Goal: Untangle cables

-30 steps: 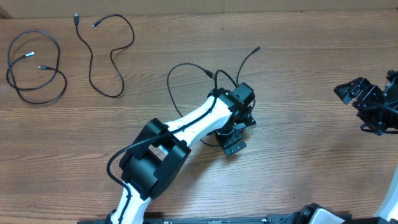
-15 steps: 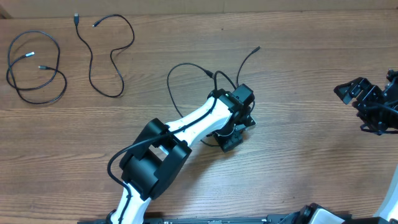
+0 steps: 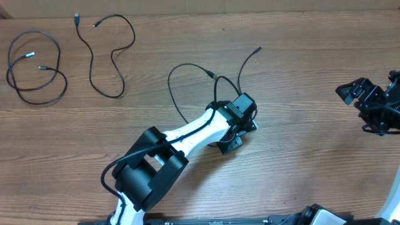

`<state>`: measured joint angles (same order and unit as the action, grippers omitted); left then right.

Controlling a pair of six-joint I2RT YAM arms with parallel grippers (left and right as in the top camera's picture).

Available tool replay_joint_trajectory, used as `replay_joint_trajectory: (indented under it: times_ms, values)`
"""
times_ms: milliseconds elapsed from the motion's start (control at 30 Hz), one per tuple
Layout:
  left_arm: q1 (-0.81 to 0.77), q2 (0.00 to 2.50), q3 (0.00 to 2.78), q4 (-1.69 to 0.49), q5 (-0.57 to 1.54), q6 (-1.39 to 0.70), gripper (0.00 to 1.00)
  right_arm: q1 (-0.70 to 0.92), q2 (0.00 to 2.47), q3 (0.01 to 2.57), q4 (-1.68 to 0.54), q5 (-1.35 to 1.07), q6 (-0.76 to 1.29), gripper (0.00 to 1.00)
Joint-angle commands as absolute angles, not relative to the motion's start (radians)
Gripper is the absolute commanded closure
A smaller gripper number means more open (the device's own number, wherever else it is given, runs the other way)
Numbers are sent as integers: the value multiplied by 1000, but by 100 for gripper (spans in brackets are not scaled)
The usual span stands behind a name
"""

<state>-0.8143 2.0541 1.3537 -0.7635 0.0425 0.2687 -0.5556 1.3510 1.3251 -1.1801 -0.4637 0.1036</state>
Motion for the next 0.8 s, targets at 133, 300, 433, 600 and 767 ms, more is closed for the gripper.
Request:
replay_joint_trajectory:
  times_ms: [133, 300, 433, 600, 767]
  values:
    - [-802, 2205, 1217, -733, -51, 277, 51, -557, 1335, 1343, -1177, -460, 96, 0]
    - [-822, 2205, 1214, -772, -118, 313, 55, -557, 1335, 1343, -1177, -460, 96, 0]
    - [-839, 2205, 1214, -811, -160, 319, 63, -557, 1335, 1343, -1176, -460, 96, 0]
    - [-839, 2205, 1214, -838, -92, 287, 96, -557, 1335, 1343, -1177, -460, 96, 0]
    - [-837, 2204, 1229, -859, -89, 245, 96, -557, 1335, 1343, -1177, -460, 96, 0]
